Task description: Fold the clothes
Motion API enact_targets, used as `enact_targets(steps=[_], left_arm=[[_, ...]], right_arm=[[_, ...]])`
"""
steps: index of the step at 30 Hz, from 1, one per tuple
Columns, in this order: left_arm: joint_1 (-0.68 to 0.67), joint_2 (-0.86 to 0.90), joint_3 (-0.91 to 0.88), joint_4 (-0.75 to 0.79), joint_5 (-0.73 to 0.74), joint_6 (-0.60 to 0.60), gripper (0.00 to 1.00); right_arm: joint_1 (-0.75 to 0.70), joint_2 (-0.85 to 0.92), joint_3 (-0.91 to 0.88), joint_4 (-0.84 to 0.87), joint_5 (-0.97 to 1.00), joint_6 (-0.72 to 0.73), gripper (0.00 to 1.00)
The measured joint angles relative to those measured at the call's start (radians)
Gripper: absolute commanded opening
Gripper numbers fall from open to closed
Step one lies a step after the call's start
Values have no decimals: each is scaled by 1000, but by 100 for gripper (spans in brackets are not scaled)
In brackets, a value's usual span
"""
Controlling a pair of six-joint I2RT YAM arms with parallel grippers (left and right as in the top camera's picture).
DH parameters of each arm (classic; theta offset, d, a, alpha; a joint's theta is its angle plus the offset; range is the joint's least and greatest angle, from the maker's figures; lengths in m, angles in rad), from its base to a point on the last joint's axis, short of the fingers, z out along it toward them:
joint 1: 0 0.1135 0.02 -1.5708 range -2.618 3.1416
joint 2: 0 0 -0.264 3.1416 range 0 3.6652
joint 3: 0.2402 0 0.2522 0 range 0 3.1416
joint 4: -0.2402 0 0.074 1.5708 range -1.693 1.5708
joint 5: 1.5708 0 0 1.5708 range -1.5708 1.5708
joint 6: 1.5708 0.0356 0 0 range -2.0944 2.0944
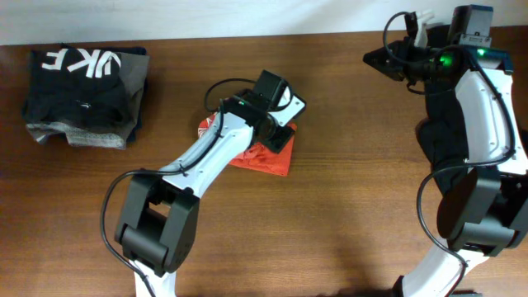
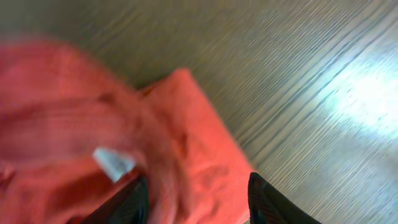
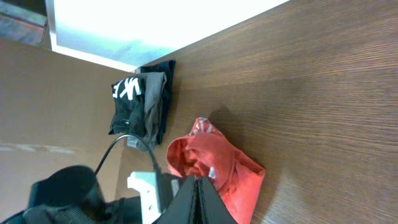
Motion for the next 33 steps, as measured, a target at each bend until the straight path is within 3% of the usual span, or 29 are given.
enact_targets(steps=[6,13,16,19,25,33], left_arm=[[-5,2,105,-17,24,-6,59],[24,3,379,-147,4,-63,66],[74,3,515,-198,-18,-96,69],[152,3,614,-228,-30,-117,70],[316,4,649,-283,-46,-133,70],[443,4,649,-327,-52,-137,70]], right_arm=[[-23,0,0,0,8,0,4],[-19,0,0,-79,59,-16,5],[1,0,0,-153,117,-45,15],[60,0,0,-213,183,-98,32],[280,0,0,-257,321,-293,61],[592,2,0,-198,537,-543,68]])
